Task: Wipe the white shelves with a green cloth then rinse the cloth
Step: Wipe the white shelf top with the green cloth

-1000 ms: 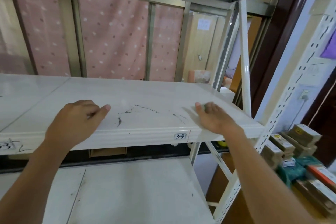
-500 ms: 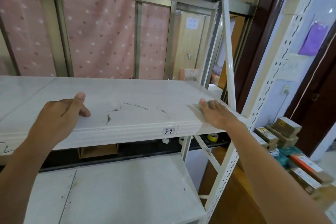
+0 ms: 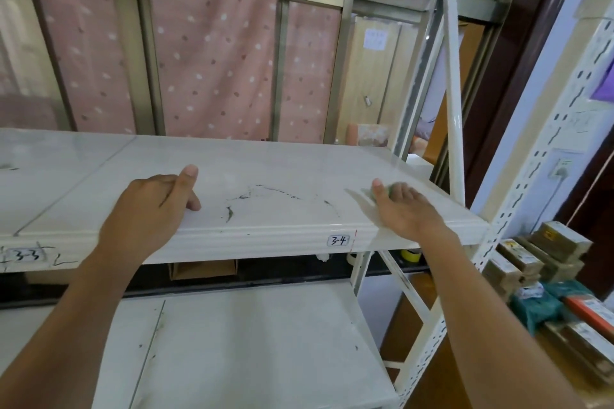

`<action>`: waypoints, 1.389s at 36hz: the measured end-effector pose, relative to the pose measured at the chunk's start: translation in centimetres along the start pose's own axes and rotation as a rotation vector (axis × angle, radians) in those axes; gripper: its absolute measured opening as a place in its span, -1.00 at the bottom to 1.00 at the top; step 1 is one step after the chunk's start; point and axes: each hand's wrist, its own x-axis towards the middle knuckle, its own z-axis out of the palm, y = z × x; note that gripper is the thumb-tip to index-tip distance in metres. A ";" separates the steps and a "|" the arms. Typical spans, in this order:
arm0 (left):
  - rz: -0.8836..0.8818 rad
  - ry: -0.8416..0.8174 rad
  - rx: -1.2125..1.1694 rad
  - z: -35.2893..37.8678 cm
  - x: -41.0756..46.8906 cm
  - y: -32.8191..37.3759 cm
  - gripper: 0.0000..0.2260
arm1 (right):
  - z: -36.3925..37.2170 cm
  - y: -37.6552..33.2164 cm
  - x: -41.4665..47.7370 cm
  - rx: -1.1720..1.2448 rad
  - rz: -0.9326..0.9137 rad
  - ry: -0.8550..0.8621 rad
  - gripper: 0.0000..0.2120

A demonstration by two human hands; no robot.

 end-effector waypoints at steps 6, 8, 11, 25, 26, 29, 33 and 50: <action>-0.055 0.004 -0.076 -0.1 -0.1 0.4 -0.34 | 1.5 -6.8 -2.6 -0.037 -0.089 -0.076 -0.03; -0.074 0.029 -0.092 -0.2 -0.2 0.7 -0.34 | 1.9 -8.6 -3.3 -0.030 -0.104 -0.099 -0.04; -0.072 0.043 -0.094 -0.2 -0.3 0.9 -0.34 | 2.5 -11.1 -4.0 -0.033 -0.140 -0.125 -0.03; -0.097 0.067 -0.184 -0.4 -0.2 0.9 -0.32 | 3.5 -19.0 -3.6 -0.044 -0.259 -0.280 -0.04; -0.100 0.072 -0.187 -0.4 -0.1 0.9 -0.31 | 3.5 -19.3 -3.4 -0.043 -0.279 -0.287 -0.04; -0.093 0.084 -0.182 -0.4 0.0 0.6 -0.30 | 3.7 -20.0 -2.8 -0.048 -0.343 -0.305 -0.02; -0.087 0.094 -0.186 -0.5 0.0 0.5 -0.28 | 4.1 -20.7 -2.0 -0.058 -0.429 -0.307 -0.01; -0.090 0.147 -0.254 -0.6 0.4 0.3 -0.24 | 2.6 -20.3 -6.0 -0.015 -0.886 -0.439 -0.35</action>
